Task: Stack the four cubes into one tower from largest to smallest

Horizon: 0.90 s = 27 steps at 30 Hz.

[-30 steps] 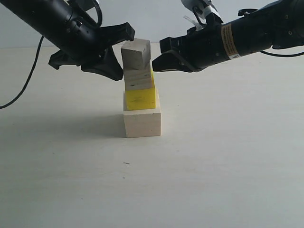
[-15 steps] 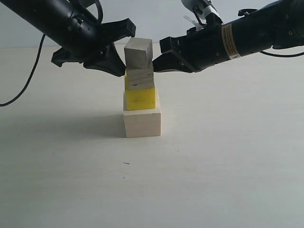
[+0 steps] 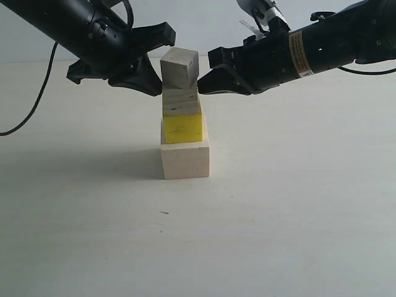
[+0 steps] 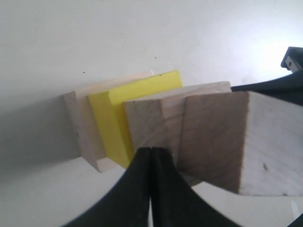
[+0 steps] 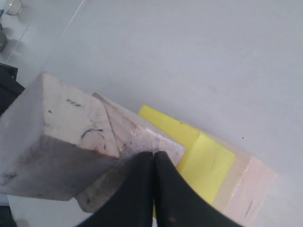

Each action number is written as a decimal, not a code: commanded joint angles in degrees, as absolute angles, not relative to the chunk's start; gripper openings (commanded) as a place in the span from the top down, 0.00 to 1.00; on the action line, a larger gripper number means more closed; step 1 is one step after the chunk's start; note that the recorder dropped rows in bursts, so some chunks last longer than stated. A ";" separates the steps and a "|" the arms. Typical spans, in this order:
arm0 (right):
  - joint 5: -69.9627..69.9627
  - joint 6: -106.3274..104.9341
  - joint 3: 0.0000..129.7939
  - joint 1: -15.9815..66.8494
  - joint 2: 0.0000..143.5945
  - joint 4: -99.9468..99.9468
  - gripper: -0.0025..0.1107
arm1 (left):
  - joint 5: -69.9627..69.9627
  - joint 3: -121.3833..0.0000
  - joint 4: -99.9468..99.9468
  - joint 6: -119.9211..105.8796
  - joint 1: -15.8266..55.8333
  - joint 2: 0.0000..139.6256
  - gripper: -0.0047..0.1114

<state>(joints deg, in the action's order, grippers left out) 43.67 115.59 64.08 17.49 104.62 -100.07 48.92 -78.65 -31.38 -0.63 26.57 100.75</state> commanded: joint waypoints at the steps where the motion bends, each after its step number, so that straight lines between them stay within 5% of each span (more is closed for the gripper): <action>1: 44.92 115.63 64.38 17.39 104.01 -99.95 0.98 | 47.65 -78.55 -32.07 -1.12 26.57 100.84 0.96; 27: 42.88 115.63 64.38 17.39 104.01 -99.95 0.98 | 50.31 -78.55 -28.05 0.00 25.15 99.04 0.96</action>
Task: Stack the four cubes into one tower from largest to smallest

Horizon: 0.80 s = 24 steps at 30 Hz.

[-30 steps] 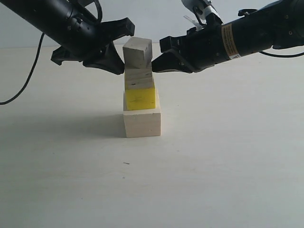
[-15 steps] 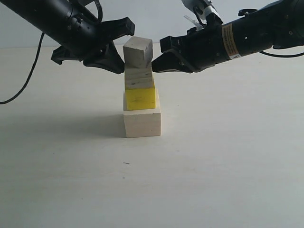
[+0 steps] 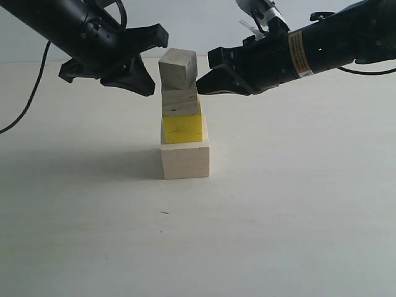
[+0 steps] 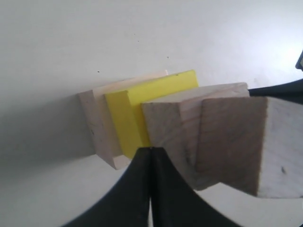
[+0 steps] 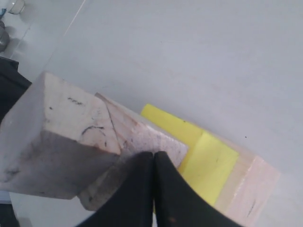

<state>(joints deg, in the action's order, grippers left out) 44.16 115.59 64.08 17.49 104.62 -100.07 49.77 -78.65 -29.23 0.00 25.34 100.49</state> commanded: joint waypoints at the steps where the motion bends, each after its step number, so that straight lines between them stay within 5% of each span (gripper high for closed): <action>1: 42.77 115.63 64.38 17.39 104.01 -99.95 0.98 | 50.45 -78.55 -28.06 0.00 25.15 98.59 0.96; 24: 50.24 121.24 64.38 12.53 97.45 -99.95 0.98 | 51.07 -78.55 -25.69 1.49 25.15 96.40 0.96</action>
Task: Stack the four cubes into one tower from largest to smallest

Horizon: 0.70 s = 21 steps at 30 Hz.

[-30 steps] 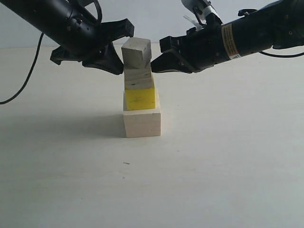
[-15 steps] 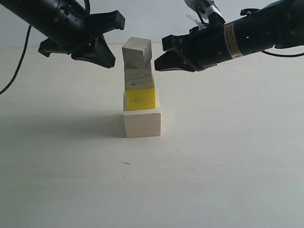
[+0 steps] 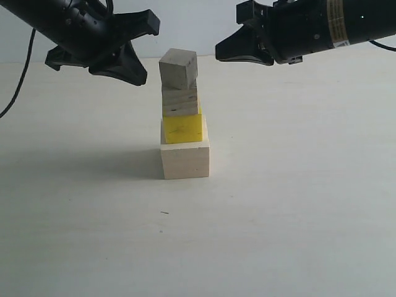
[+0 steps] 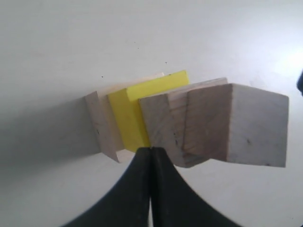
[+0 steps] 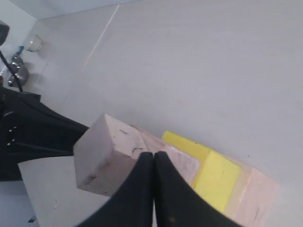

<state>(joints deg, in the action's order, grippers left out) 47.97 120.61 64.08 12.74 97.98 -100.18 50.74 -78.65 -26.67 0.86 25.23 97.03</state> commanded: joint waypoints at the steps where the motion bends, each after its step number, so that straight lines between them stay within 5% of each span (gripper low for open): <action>1: 50.53 121.24 64.38 12.68 97.45 -99.95 0.98 | 51.07 -78.55 -25.69 1.49 25.15 96.40 0.96; 21: 51.67 121.24 64.38 14.68 100.01 -99.95 0.98 | 50.56 -78.55 -24.40 1.49 25.15 96.40 0.96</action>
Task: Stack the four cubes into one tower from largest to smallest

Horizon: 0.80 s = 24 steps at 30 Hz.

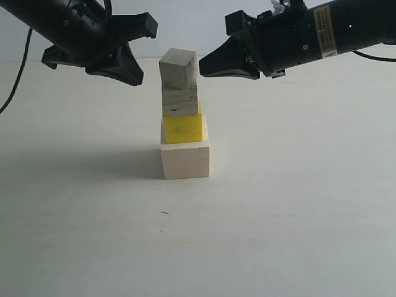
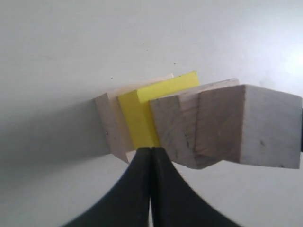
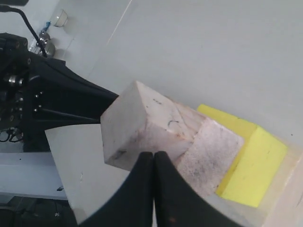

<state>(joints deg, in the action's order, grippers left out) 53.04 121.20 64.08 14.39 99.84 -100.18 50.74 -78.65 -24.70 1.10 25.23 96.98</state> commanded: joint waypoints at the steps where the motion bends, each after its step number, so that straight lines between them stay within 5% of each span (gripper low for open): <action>1: 51.45 121.11 64.38 14.68 100.01 -99.95 0.98 | 50.56 -78.55 -24.40 1.49 25.15 96.40 0.96; 24: 49.81 119.53 64.38 14.68 100.01 -98.94 0.98 | 50.56 -78.55 -24.40 1.49 25.15 96.40 0.96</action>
